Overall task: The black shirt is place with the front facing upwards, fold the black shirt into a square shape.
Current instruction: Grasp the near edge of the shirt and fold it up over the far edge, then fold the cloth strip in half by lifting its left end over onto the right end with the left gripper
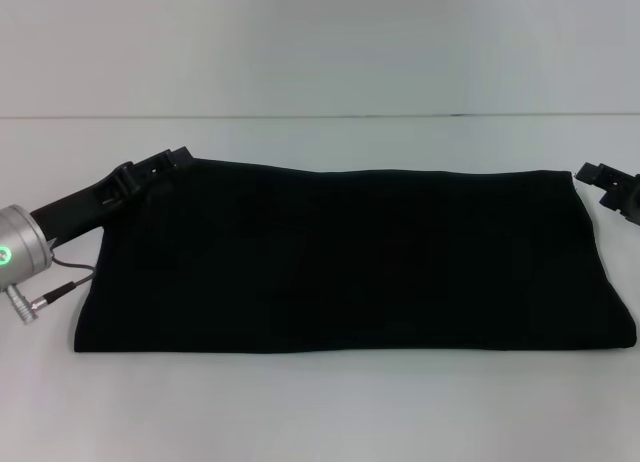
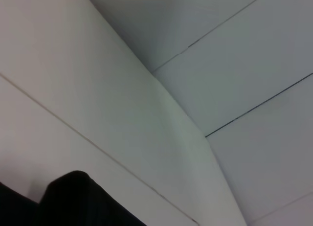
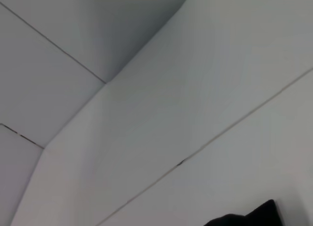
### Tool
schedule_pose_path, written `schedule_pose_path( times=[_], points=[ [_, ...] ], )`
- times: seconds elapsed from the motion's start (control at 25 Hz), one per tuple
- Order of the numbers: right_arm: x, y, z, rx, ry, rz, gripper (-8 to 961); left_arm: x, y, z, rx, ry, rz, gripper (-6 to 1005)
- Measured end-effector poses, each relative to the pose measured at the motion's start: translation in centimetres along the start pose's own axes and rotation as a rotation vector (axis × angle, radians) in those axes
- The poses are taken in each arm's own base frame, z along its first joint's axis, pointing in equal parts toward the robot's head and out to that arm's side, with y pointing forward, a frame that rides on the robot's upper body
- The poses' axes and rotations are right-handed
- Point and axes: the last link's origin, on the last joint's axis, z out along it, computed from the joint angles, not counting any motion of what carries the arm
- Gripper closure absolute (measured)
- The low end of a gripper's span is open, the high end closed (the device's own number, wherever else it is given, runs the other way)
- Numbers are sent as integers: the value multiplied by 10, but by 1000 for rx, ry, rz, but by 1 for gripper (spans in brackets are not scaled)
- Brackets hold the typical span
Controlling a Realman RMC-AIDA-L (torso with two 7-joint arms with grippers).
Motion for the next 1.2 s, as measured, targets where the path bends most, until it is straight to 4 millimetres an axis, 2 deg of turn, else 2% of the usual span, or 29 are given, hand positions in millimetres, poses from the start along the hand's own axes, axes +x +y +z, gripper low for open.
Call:
schedule_pose_path(
  times=[0.2, 0.28, 0.36, 0.44, 0.48, 0.52, 0.64, 0.68, 0.72, 1.0, 1.12, 1.2],
  points=[
    [0, -7, -17, -39, -27, 25, 287, -3, 6, -7, -60, -15, 20, 325],
    [0, -8, -35, -115, -43, -22, 239, -3, 11, -14, -110, -20, 59, 311],
    [1, -6, -42, -151, -47, -54, 250, -1, 15, -23, -157, -23, 83, 296],
    [4, 2, -55, -248, -47, -163, 250, 2, 18, -38, -211, -34, 90, 280],
    [10, 17, -66, -377, -31, -320, 249, 3, 18, -45, -229, -40, 84, 272],
    [10, 17, -66, -377, -31, -320, 249, 6, 19, -52, -245, -50, 75, 265],
    [29, 37, -77, -556, 11, -561, 236, 11, 18, -73, -270, -83, 30, 241],
    [41, 45, -77, -622, 43, -653, 223, 11, 17, -79, -270, -96, 10, 234],
    [41, 45, -77, -622, 43, -653, 209, 11, 16, -84, -267, -112, -8, 226],
    [81, 59, -58, -720, 150, -913, 117, -1, 0, -106, -122, -256, -123, 150],
    [91, 62, -51, -737, 167, -999, 62, -3, -7, -111, -46, -304, -182, 95],
    [96, 61, -46, -728, 175, -1040, 25, -3, -14, -115, 25, -330, -223, 96]
  ],
)
